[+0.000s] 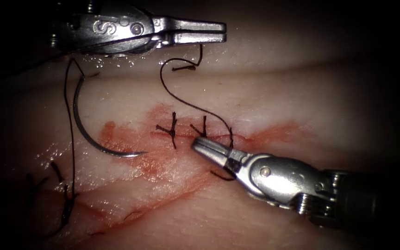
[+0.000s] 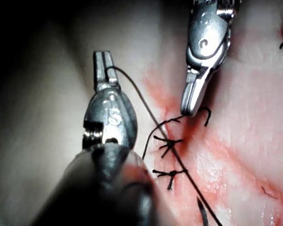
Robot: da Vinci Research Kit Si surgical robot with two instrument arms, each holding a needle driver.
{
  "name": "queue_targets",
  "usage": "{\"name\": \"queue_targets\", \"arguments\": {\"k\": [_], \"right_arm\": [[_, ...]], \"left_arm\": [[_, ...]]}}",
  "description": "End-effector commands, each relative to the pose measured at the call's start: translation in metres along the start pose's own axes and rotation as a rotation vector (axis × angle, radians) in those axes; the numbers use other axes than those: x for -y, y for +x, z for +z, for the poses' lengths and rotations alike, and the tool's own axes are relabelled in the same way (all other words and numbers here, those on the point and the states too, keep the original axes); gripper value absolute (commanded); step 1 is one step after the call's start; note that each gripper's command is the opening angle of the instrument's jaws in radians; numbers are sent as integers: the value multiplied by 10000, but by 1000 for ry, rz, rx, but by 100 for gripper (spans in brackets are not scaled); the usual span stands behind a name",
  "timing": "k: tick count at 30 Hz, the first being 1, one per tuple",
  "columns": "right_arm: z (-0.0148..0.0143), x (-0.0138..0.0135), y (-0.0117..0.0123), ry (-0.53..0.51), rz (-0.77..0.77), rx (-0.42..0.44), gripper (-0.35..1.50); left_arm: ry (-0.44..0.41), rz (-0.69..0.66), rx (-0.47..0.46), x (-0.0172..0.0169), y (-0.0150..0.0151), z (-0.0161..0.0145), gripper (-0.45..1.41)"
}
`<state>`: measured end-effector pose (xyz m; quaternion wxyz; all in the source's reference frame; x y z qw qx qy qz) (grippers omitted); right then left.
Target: Wound Closure
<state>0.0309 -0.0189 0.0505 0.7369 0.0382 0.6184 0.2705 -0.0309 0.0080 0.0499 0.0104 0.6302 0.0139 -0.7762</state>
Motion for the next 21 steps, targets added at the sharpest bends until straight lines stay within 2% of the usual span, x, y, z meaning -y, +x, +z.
{"name": "queue_targets", "arguments": {"k": [1, 4, 6, 12, 16, 21], "right_arm": [[22, -3, -5, 27, 18, 8, -35], [41, -7, -16, 94, 59, 25, -35], [59, -10, -28, 134, 46, 1, -35], [88, -27, -42, 116, 12, -3, -35], [103, -45, -42, 102, 8, -7, -35], [110, -61, -30, 78, -22, -62, -35]], "left_arm": [[2, -4, 5, 0, -3, 6, -45], [0, 0, 6, -7, 1, 3, -45], [-1, -2, 8, -13, 3, 1, -45], [-5, -6, 12, -31, 6, 4, -45], [-10, -21, 13, -53, 7, 8, -45], [-17, -51, 17, -82, 2, 11, -45]]}}
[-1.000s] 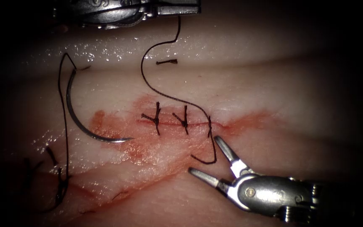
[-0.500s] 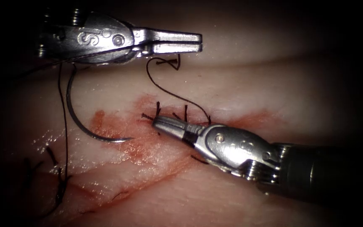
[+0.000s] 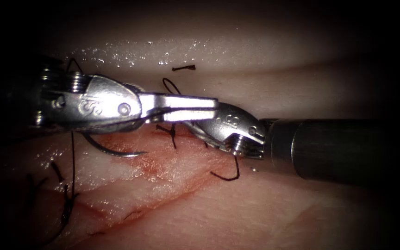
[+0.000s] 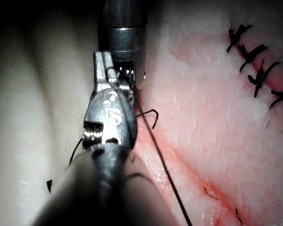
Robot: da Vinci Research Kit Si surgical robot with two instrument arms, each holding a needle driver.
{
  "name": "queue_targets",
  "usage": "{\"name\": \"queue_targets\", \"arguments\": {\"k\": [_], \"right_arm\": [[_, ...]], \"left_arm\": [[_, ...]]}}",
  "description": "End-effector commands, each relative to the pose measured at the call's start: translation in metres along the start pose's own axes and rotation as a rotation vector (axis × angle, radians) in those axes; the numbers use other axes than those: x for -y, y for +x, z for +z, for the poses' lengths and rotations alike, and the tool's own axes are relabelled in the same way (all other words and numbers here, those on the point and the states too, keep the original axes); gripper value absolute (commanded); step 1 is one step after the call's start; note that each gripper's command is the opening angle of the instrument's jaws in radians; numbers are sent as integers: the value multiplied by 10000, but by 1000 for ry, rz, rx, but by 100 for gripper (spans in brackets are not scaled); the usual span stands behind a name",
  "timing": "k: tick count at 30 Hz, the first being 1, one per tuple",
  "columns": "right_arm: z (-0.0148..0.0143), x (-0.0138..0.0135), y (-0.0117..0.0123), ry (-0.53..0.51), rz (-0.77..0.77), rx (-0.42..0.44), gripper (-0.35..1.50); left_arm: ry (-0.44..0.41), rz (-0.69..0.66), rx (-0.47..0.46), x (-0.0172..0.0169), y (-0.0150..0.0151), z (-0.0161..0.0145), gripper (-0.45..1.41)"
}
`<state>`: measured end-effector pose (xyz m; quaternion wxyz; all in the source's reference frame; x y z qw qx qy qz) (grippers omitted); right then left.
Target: Wound Closure
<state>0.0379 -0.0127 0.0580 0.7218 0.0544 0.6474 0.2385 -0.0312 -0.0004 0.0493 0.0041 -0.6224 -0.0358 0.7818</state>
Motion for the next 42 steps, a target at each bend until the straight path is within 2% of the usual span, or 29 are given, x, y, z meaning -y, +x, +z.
{"name": "queue_targets", "arguments": {"k": [1, 5, 13, 20, 29, 32, 33, 34, 35, 36, 37, 42], "right_arm": [[11, -9, 7, -6, 3, -28, -35], [9, -24, 22, -14, 41, -106, -35], [-14, -43, 37, 17, 76, -110, -35], [-53, -32, 40, 62, 74, -113, -35], [-110, -38, 44, 132, 47, -117, -35], [-131, -42, 42, 171, 30, -78, -35], [-141, -40, 39, 209, 8, -12, -35], [-141, -40, 39, 209, 8, -12, -35], [-144, -40, 38, 231, -6, 24, -35], [-146, -36, 36, 278, -49, 93, -35], [-146, -36, 36, 278, -49, 93, -35], [-132, -26, 35, 380, -141, 215, -35]], "left_arm": [[-5, -6, 2, -4, -6, 8, -45], [-20, -27, -2, -27, -14, 10, -45], [-39, -61, 5, -51, -51, 14, -45], [-20, -98, 31, -38, -99, 17, -45], [28, -119, 69, 1, -154, 35, -45], [38, -127, 74, 12, -168, 43, -45], [45, -132, 78, 21, -177, 48, -45], [45, -132, 78, 21, -177, 48, -45], [48, -132, 80, 26, -180, 50, -45], [54, -132, 83, 33, -186, 54, -45], [54, -132, 83, 33, -186, 54, -45], [58, -135, 81, 44, -195, 66, -45]]}}
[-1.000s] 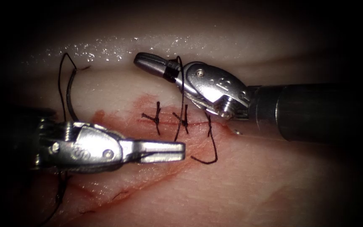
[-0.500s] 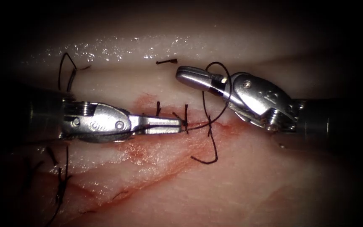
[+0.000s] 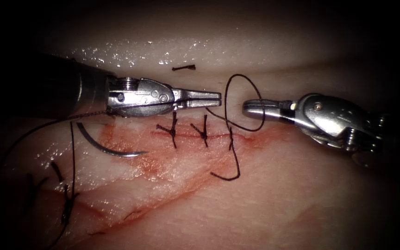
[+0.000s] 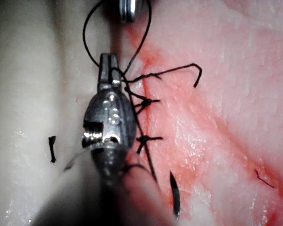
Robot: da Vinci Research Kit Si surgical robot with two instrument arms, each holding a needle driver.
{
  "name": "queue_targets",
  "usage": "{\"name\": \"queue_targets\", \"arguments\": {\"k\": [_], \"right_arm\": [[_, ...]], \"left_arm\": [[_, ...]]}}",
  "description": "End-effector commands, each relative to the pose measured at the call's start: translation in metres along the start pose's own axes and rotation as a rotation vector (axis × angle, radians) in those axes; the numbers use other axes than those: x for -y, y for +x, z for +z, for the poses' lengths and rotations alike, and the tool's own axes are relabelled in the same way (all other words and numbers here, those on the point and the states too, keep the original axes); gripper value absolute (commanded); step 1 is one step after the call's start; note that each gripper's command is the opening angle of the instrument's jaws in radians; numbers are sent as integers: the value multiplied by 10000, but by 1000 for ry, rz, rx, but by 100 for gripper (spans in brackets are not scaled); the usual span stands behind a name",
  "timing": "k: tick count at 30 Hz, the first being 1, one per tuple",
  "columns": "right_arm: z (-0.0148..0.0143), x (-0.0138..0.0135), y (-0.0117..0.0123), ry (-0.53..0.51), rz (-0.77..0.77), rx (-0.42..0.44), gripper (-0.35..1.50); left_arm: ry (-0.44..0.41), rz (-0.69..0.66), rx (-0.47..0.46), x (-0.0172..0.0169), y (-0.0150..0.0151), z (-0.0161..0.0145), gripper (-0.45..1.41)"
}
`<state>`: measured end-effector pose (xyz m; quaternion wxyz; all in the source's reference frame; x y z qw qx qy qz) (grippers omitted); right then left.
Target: Wound Closure
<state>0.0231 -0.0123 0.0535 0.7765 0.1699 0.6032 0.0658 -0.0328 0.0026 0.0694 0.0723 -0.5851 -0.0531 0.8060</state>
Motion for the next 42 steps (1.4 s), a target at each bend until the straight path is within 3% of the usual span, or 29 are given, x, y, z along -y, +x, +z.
{"name": "queue_targets", "arguments": {"k": [1, 10, 18, 23, 32, 33, 34, 35, 36, 37, 38, 39, 42], "right_arm": [[25, -5, 6, 68, -73, 55, -35], [63, -7, 21, 138, -140, 113, -35], [62, 3, 26, 169, -123, 124, -35], [91, 27, 19, 255, -88, 171, -35], [110, 28, -3, 256, -70, 194, -35], [110, 26, -6, 249, -58, 196, -6], [110, 26, -6, 249, -58, 196, -6], [110, 26, -6, 247, -46, 198, 15], [110, 27, -5, 246, -40, 198, 26], [110, 29, -3, 244, -21, 200, 61], [110, 29, -3, 244, -21, 200, 61], [111, 31, -1, 244, -20, 199, 81], [109, 39, 2, 245, -11, 199, 106]], "left_arm": [[-6, -1, -3, 3, -7, 13, -45], [-38, -8, 25, -10, -30, 31, -45], [-42, -6, 54, -6, -44, 18, -45], [-30, -20, 58, 1, -35, 21, -45], [-47, -31, 38, -4, -10, 35, -45], [-49, -32, 36, -4, -8, 39, -45], [-49, -32, 36, -4, -8, 39, -45], [-50, -32, 34, -4, -8, 40, -45], [-50, -32, 34, -4, -8, 42, -45], [-50, -32, 34, -2, -8, 43, -45], [-50, -32, 34, -2, -8, 43, -45], [-50, -32, 33, -1, -9, 43, -45], [-55, -30, 31, 0, -10, 40, -45]]}}
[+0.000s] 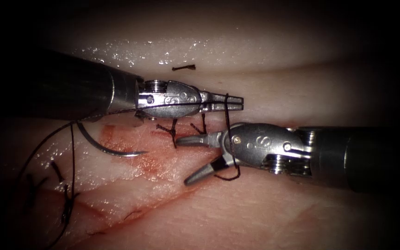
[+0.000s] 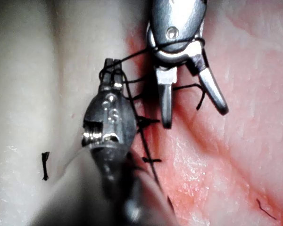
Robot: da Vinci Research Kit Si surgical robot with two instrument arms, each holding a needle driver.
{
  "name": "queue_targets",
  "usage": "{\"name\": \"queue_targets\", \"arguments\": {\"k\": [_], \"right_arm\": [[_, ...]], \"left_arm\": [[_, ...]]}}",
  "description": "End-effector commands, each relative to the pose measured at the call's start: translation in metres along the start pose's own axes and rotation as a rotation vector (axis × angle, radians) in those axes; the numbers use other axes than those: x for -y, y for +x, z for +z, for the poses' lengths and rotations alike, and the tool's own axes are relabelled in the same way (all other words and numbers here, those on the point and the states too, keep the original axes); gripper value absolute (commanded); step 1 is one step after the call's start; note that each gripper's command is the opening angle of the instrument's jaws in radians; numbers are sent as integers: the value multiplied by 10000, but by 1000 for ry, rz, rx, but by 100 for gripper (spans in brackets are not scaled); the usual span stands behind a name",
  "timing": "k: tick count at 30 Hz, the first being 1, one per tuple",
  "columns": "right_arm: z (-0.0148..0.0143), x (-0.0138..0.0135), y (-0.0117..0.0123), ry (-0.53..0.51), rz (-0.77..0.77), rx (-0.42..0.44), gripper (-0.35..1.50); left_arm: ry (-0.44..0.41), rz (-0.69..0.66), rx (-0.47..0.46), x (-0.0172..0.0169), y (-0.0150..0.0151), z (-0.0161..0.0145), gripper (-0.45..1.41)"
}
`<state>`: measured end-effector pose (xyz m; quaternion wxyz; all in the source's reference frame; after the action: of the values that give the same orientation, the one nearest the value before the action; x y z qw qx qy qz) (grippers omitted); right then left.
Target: Wound Closure
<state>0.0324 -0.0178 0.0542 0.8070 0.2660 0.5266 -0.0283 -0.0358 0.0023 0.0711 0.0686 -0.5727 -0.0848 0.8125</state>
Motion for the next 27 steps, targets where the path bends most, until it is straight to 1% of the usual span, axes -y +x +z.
{"name": "queue_targets", "arguments": {"k": [1, 4, 6, 8, 9, 12, 13, 14, 15, 16, 21, 23, 24, 26, 27], "right_arm": [[8, -2, 2, 1, -3, -2, 106], [8, 1, 0, 7, 4, 4, 116], [9, 2, -2, 14, 17, 39, 121], [9, 4, -5, 22, 32, 75, 121], [9, 5, -7, 23, 37, 121, 118], [8, 7, -11, 17, 33, 160, 116], [7, 8, -14, 7, 28, 219, 116], [7, 9, -16, 4, 25, 237, 116], [7, 9, -16, 4, 25, 237, 116], [8, 11, -19, 0, 23, 267, 116], [12, 12, -24, 1, 33, 298, 116], [14, 12, -29, 11, 44, 318, 108], [14, 12, -29, 11, 44, 318, 108], [17, 10, -37, -2, 43, 356, 108], [18, 8, -39, -5, 42, 360, 108]], "left_arm": [[-2, 1, -2, 2, -3, 7, -45], [-3, 2, -2, 1, -3, 6, -45], [-3, 8, -2, 1, -3, 6, -45], [-3, 8, -2, 0, -3, 5, -45], [-8, 9, -4, -1, -3, 4, -45], [-5, 10, -2, -1, -4, 2, -45], [-4, 10, -1, -2, -4, 1, -45], [-5, 11, -1, -3, -4, 0, -45], [-5, 11, -1, -3, -4, 0, -45], [-4, 11, 1, -4, -5, -1, -45], [-5, 13, 0, -6, -5, -2, -45], [-3, 14, 2, -8, -6, -3, -45], [-3, 14, 2, -8, -6, -3, -45], [-4, 16, 6, -10, -7, -4, -45], [-4, 17, 6, -10, -7, -4, -45]]}}
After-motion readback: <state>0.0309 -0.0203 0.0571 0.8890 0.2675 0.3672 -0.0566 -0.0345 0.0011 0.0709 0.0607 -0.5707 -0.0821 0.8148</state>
